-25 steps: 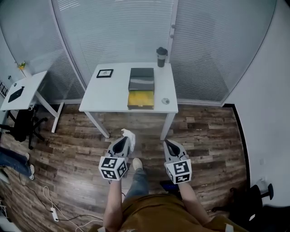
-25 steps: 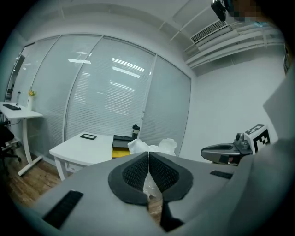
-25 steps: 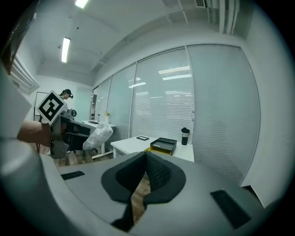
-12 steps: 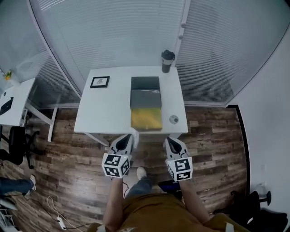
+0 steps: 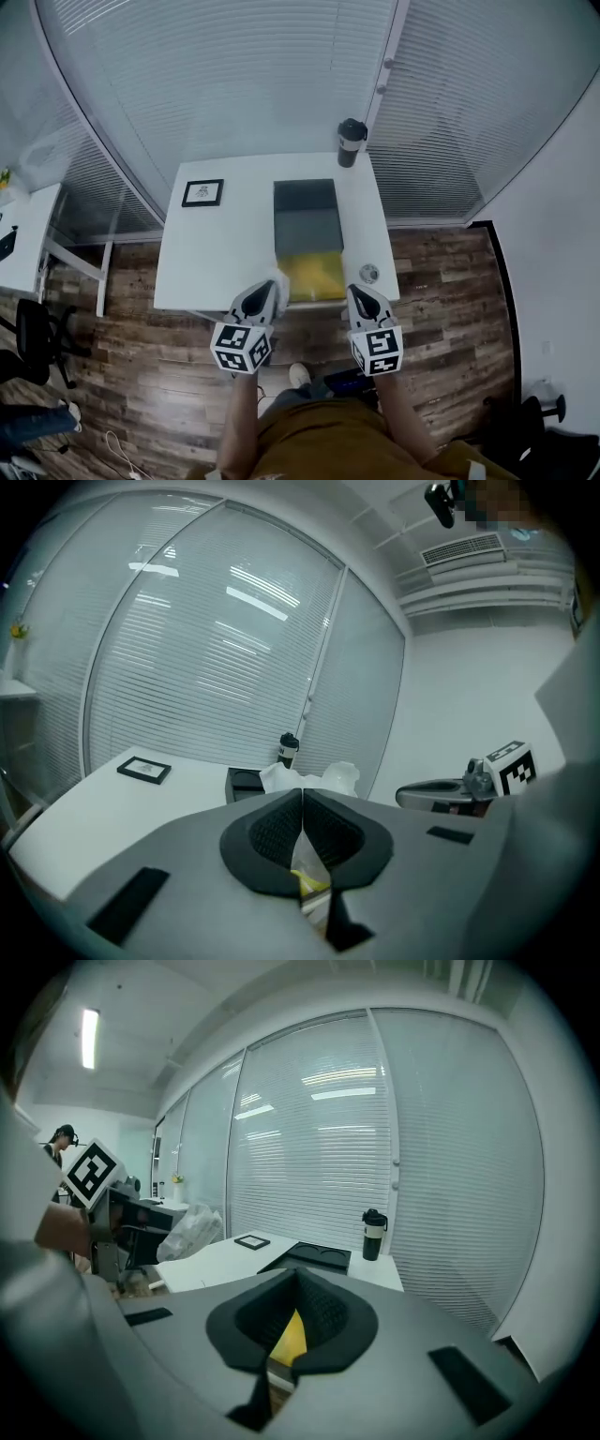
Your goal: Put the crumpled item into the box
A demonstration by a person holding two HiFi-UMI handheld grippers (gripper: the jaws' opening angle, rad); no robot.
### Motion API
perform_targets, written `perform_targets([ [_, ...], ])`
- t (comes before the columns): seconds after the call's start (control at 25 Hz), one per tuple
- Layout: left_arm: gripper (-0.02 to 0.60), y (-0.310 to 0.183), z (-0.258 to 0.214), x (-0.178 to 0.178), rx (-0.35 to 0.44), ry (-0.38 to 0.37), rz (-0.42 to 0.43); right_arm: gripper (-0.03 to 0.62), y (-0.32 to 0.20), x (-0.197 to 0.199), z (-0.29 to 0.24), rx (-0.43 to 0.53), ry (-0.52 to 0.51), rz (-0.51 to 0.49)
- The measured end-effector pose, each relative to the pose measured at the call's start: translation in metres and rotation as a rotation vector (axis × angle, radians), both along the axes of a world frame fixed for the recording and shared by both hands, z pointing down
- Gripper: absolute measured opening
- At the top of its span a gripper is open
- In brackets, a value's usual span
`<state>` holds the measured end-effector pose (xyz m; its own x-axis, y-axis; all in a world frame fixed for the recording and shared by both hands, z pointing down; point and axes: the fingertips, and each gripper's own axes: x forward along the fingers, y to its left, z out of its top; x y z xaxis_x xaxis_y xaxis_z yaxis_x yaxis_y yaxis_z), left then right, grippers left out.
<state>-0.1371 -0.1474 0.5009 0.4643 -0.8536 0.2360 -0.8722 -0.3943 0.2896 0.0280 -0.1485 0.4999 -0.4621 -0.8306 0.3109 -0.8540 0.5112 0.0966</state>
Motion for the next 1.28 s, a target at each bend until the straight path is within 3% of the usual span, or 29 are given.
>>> perform_targets([
  [0.56,0.028,-0.037,-0.006,0.013,0.022,-0.020,0.042,0.012,-0.035,0.004,-0.005,0.024,-0.018,0.010],
  [1.28,0.028,-0.055,0.026,0.022,-0.063,-0.046,0.062,0.012,-0.053,0.010,0.023,-0.054,-0.011,0.012],
])
